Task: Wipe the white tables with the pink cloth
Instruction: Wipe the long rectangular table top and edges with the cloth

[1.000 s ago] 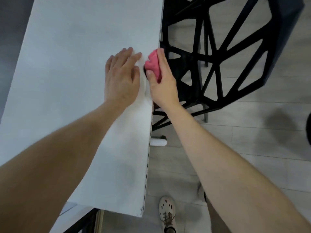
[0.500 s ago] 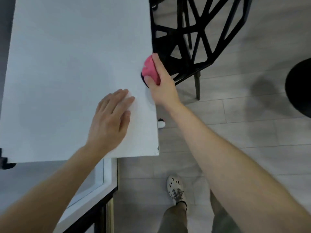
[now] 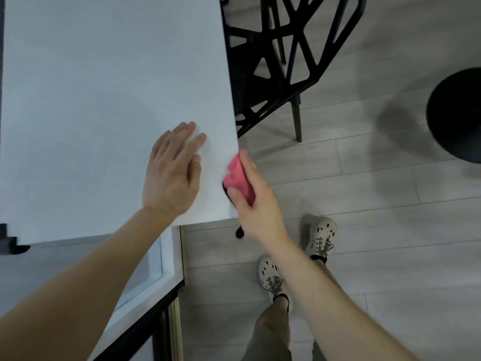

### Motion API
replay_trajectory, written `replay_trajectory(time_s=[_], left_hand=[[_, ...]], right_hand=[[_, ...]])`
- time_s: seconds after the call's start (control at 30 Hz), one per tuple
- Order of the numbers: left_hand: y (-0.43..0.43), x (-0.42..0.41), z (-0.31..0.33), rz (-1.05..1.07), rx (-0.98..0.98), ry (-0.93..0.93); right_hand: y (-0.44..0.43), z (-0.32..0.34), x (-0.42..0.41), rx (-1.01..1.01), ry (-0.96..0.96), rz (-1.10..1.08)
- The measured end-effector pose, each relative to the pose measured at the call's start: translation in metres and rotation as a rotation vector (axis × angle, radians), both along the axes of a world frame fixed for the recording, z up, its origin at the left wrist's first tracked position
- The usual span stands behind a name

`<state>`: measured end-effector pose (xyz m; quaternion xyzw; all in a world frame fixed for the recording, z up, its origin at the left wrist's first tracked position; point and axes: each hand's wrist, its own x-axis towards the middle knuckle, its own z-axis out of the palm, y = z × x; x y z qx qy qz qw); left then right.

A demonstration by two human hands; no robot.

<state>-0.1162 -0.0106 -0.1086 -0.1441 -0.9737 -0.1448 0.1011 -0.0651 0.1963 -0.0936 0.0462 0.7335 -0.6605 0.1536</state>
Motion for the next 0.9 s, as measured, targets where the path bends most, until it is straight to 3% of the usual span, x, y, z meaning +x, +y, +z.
replay_trajectory(time_s=[0.13,0.23,0.33,0.4,0.5,0.6,0.73,0.8,0.9], left_hand=[[-0.002,-0.001,-0.005,0.009,-0.01,0.009],[-0.003,-0.003,-0.005,0.001,0.011,-0.014],[0.004,0.0,0.001,0.013,-0.02,-0.05],[0.013,-0.002,0.015,0.048,-0.065,-0.169],[0.034,0.002,0.055,0.11,-0.046,-0.466],[0.049,0.039,0.1,0.215,0.332,-0.535],[0.067,0.101,0.15,0.405,1.166,-0.773],[0.072,0.114,0.165,0.419,1.262,-0.71],[0.073,0.117,0.186,0.551,1.163,-0.438]], right_hand=[[-0.01,-0.001,-0.067,0.097,0.022,-0.014],[-0.002,0.003,-0.028,0.12,-0.001,0.031],[0.04,0.012,0.019,0.227,-0.141,0.19],[0.066,0.028,0.032,0.316,-0.139,0.262],[0.09,0.07,0.031,0.334,-0.125,0.19],[0.092,0.121,0.018,0.226,-0.157,0.209],[0.075,0.177,-0.004,-0.002,-0.161,0.287],[0.061,0.197,-0.017,-0.069,-0.162,0.36],[0.046,0.211,-0.043,-0.042,-0.153,0.506]])
